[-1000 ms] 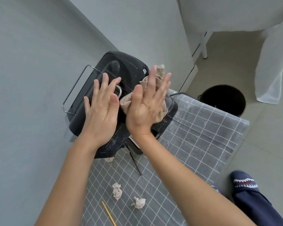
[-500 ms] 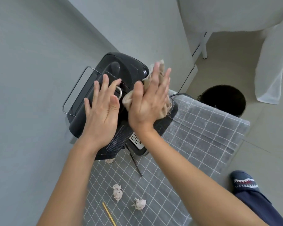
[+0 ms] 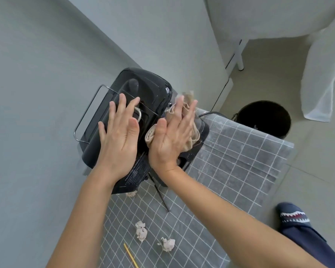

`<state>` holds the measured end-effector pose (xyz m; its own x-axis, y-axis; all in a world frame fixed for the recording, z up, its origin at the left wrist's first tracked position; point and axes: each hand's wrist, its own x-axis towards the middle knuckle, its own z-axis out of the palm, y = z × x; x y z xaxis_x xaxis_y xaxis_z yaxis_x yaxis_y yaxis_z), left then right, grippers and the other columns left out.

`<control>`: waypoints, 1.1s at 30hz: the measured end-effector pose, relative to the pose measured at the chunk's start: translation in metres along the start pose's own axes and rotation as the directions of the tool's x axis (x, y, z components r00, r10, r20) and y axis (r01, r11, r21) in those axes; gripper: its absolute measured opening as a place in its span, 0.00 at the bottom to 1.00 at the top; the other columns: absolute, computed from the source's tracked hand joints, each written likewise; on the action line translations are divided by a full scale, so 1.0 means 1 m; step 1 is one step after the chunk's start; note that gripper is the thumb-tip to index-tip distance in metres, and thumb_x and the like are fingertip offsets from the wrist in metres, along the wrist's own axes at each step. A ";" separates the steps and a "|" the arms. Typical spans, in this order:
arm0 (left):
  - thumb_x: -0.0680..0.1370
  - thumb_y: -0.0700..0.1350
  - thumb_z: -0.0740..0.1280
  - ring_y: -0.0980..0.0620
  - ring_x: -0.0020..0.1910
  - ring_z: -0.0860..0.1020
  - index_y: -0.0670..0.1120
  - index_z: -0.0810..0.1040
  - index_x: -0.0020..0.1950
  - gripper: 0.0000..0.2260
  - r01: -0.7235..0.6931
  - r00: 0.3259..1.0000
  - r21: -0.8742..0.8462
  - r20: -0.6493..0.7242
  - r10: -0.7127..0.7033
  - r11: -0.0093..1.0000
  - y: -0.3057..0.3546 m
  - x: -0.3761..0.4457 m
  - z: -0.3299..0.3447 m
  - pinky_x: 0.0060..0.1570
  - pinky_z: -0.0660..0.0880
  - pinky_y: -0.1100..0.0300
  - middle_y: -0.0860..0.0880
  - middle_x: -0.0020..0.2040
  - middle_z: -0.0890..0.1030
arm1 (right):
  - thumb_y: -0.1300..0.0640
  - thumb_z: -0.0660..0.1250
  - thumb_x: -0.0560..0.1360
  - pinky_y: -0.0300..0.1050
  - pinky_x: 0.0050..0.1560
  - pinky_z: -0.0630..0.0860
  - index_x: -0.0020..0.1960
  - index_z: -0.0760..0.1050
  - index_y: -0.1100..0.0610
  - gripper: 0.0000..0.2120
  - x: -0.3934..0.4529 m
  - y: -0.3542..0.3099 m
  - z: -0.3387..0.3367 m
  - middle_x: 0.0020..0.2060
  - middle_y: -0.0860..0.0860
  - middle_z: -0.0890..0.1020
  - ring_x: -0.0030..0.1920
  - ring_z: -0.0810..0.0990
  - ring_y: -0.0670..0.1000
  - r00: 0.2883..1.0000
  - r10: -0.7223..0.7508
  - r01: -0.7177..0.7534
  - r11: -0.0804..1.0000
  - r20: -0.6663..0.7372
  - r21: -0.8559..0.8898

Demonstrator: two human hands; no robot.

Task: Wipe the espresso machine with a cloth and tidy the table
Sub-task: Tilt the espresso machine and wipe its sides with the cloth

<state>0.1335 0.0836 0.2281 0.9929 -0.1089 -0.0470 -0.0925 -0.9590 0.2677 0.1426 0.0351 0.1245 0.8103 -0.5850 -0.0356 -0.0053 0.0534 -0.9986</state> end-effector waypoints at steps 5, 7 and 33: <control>0.79 0.61 0.40 0.62 0.75 0.38 0.65 0.54 0.74 0.22 0.009 1.000 -0.008 0.011 -0.009 1.000 0.002 0.001 0.000 0.71 0.34 0.47 0.61 0.78 0.45 | 0.41 0.45 0.78 0.48 0.72 0.60 0.73 0.69 0.45 0.28 0.073 0.018 -0.003 0.73 0.48 0.70 0.73 0.66 0.47 0.999 0.033 -0.033 0.999 0.036 0.020; 0.80 0.61 0.40 0.62 0.75 0.39 0.65 0.54 0.74 0.22 0.010 1.000 -0.004 0.006 -0.010 1.000 0.000 0.000 0.000 0.71 0.34 0.47 0.61 0.78 0.45 | 0.38 0.43 0.78 0.50 0.73 0.60 0.73 0.68 0.43 0.29 0.073 0.053 -0.004 0.74 0.47 0.70 0.73 0.66 0.47 0.975 0.221 -0.222 0.975 0.034 0.029; 0.81 0.59 0.41 0.63 0.75 0.39 0.64 0.55 0.74 0.21 0.005 1.000 0.002 -0.009 -0.005 1.000 0.000 -0.003 0.000 0.72 0.35 0.44 0.62 0.78 0.46 | 0.36 0.38 0.80 0.64 0.77 0.44 0.74 0.31 0.37 0.26 -0.037 0.070 -0.005 0.78 0.44 0.33 0.79 0.37 0.49 0.693 0.710 -0.720 0.690 0.123 0.075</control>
<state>0.1304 0.0836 0.2278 0.9940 -0.1016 -0.0398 -0.0875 -0.9601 0.2655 0.1096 0.0567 0.0557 0.6301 -0.2683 -0.7286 -0.5432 0.5182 -0.6606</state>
